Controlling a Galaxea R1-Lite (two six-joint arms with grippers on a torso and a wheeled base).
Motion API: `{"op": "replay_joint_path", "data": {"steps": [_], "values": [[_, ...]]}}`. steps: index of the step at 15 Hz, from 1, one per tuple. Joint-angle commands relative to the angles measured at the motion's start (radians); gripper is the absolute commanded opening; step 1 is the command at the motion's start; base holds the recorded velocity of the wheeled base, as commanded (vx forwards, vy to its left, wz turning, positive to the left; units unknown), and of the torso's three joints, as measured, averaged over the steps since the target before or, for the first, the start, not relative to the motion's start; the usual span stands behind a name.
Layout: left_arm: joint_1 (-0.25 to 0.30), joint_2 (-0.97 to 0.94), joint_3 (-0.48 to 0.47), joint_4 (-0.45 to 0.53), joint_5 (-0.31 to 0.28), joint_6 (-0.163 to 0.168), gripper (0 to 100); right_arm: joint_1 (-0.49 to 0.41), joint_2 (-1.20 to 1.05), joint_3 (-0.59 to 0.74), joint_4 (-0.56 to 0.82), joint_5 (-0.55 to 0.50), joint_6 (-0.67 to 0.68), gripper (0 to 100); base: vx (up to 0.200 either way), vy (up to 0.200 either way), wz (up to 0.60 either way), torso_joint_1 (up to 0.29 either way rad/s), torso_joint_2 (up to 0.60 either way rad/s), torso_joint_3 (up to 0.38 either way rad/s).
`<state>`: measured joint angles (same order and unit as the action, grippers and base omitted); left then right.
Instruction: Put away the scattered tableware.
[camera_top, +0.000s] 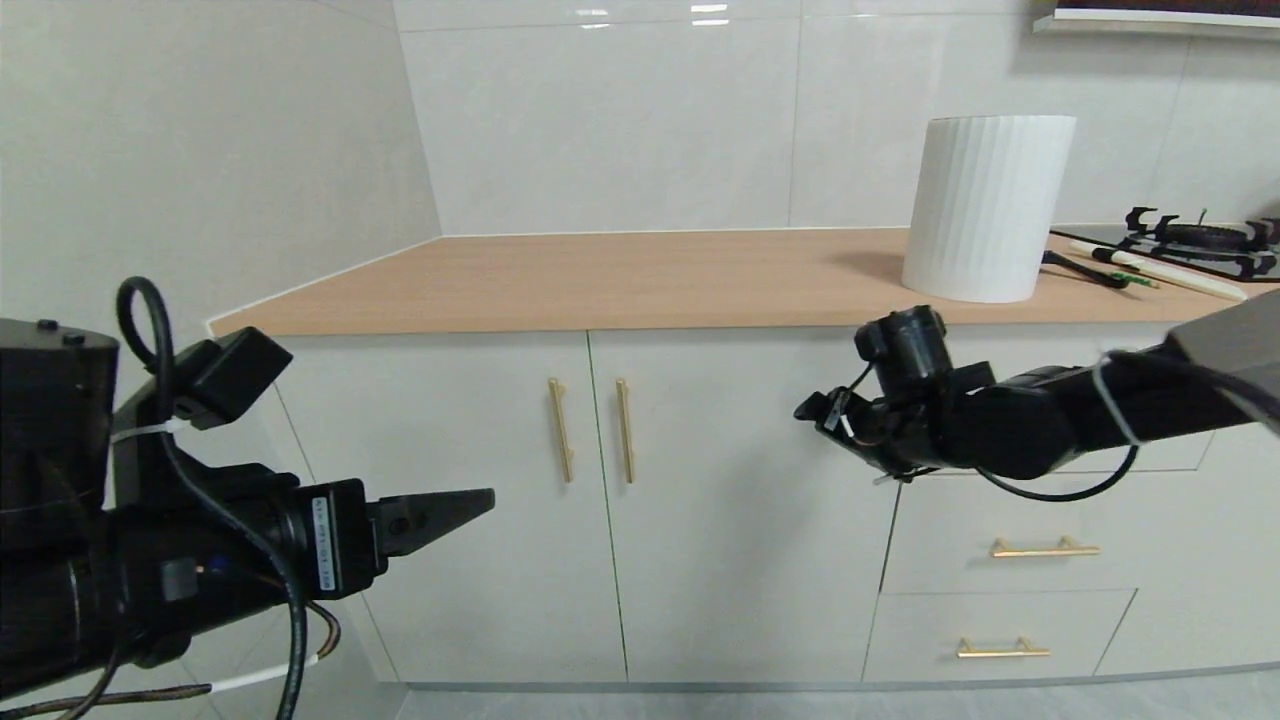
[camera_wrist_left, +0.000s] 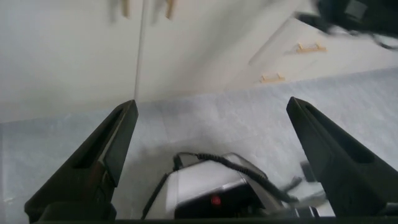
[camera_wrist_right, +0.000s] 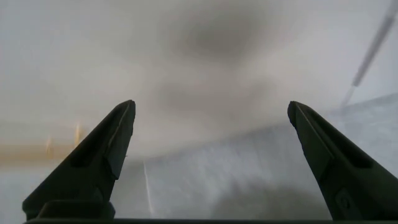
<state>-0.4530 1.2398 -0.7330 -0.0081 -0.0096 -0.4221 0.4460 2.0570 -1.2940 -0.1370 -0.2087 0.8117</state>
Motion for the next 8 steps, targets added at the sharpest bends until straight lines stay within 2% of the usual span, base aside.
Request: {"op": "replay_joint_path", "data": {"steps": [1,2,4,5,6,8], "values": [[0.016,-0.080,0.024,0.000,0.040,0.000,100,-0.006,-0.337,0.214,0.005,0.014,-0.105,100,0.000,0.000,0.00,0.000,0.00,0.000],[0.022,-0.164,0.072,0.002,0.085,0.002,100,-0.035,-0.475,0.309,0.005,0.006,-0.146,100,0.000,0.000,0.00,0.000,0.00,0.000],[0.022,-0.299,0.142,0.005,0.108,0.034,100,-0.049,-0.644,0.429,0.007,0.005,-0.174,100,0.000,0.000,0.00,0.000,0.00,0.000],[0.023,-0.467,0.221,0.020,0.126,0.094,100,-0.049,-0.844,0.564,0.007,0.000,-0.224,100,0.000,0.000,0.00,0.000,0.00,0.000],[0.031,-0.554,0.254,0.042,0.138,0.106,100,-0.049,-0.957,0.633,0.007,-0.015,-0.266,100,0.000,0.000,0.00,0.000,0.00,0.000],[0.094,-0.770,0.323,0.128,0.151,0.132,100,-0.049,-1.256,0.782,0.010,-0.086,-0.405,100,0.000,0.000,0.00,0.000,0.00,0.000]]}}
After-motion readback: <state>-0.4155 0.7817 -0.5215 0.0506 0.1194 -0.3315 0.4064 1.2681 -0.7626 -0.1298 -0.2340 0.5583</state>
